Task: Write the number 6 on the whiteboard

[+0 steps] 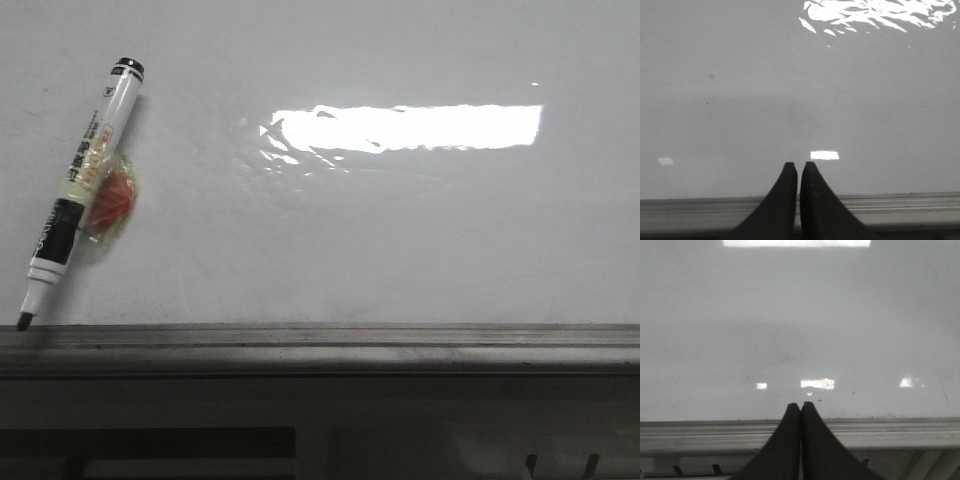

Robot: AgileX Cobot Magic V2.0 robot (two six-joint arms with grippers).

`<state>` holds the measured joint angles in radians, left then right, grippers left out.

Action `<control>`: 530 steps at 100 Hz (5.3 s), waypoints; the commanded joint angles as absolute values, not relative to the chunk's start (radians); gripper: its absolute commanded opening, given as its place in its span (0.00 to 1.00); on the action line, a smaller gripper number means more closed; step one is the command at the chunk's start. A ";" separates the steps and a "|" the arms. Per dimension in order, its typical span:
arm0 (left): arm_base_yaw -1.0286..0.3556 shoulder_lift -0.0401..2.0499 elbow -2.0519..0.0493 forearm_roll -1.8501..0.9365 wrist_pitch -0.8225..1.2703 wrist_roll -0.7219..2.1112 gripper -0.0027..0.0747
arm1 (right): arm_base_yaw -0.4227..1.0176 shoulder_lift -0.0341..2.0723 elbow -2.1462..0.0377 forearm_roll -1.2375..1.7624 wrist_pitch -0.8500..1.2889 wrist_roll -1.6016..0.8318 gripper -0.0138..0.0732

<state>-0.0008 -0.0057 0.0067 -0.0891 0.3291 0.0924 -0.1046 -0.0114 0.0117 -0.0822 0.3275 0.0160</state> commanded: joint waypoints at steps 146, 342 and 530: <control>-0.007 -0.032 0.011 -0.097 0.211 0.092 0.01 | -0.106 -0.031 0.025 -0.098 0.305 0.012 0.09; -0.007 0.326 -0.249 -0.135 0.222 0.088 0.01 | -0.105 0.210 -0.132 0.097 0.200 0.014 0.09; -0.749 0.882 -0.300 -0.179 -0.233 0.088 0.70 | -0.105 0.338 -0.194 0.097 0.226 0.014 0.09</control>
<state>-0.7322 0.8395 -0.2660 -0.1446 -0.1311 0.0924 -0.1046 0.3227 -0.1566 0.0966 0.2931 0.0160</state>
